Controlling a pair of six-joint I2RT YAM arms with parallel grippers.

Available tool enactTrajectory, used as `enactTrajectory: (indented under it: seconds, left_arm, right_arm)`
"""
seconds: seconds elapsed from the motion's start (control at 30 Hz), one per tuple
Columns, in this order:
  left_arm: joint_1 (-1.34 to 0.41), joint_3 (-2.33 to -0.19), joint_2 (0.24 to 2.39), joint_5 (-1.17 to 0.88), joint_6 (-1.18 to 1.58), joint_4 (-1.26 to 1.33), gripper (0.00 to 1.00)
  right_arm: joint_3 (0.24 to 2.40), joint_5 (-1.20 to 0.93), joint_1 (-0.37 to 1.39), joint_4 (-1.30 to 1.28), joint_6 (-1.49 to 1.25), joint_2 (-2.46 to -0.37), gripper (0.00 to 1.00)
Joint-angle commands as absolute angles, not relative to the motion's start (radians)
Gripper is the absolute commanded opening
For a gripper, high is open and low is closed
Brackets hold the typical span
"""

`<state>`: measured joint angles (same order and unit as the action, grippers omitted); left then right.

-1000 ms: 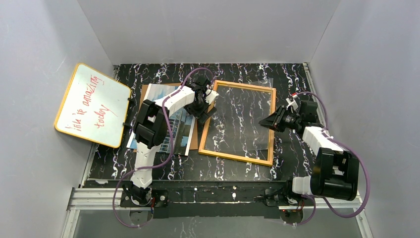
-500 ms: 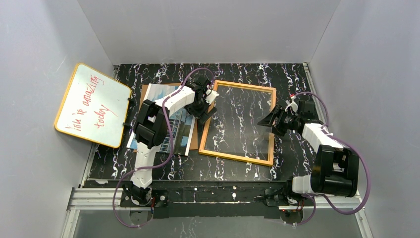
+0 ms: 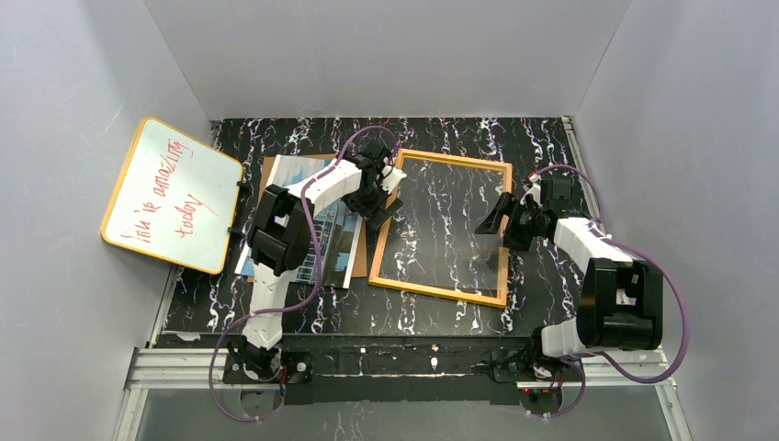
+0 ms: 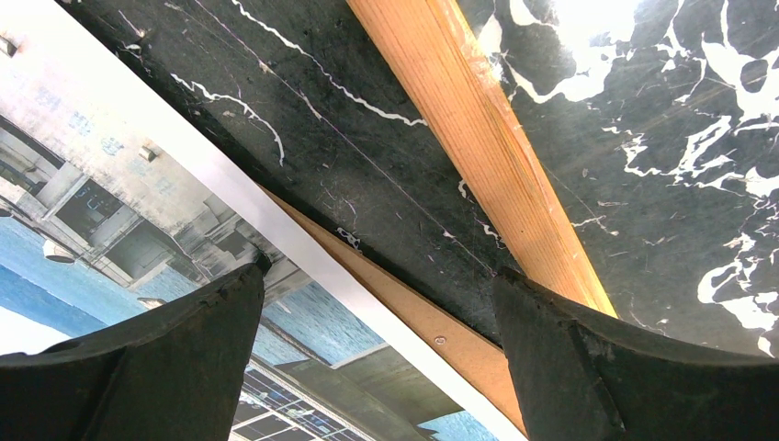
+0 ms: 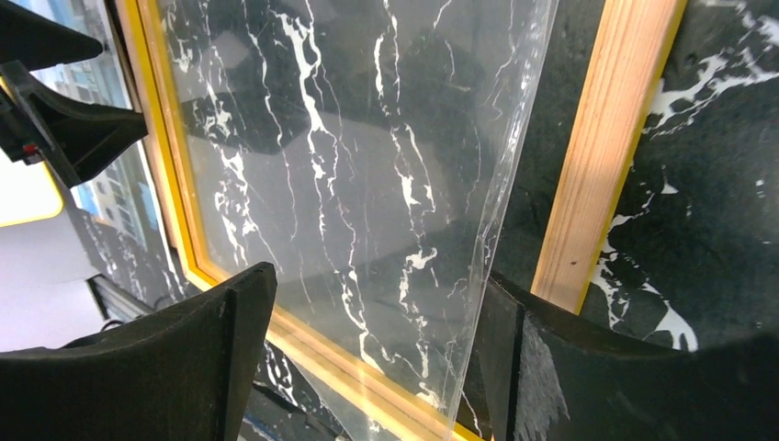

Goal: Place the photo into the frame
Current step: Place the photo frame item in the photo frame.

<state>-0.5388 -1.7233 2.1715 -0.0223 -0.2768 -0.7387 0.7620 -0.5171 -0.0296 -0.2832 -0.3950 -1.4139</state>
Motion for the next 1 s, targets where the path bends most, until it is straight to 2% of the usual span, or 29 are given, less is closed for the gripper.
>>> enactTrajectory:
  seconds: [0.0, 0.1, 0.13, 0.97]
  left_arm:
    - [-0.548, -1.718, 2.154, -0.039, -0.283, -0.749, 0.92]
    - [-0.548, -1.723, 2.154, -0.037, -0.284, -0.750, 0.92]
    - [-0.548, -1.723, 2.153, -0.037, -0.283, -0.750, 0.92]
    - [-0.534, -1.741, 2.131, -0.041, -0.284, -0.762, 0.95]
  right_arm:
    - [0.849, -0.417, -0.004, -0.345, -0.355, -1.425, 0.86]
    - [0.867, -0.380, 0.011, -0.376, -0.350, -1.438, 0.98]
    - [0.872, -0.363, 0.029, -0.382, -0.348, -1.440, 0.99]
    - [0.926, -0.231, 0.052, -0.419, -0.428, -1.379, 0.99]
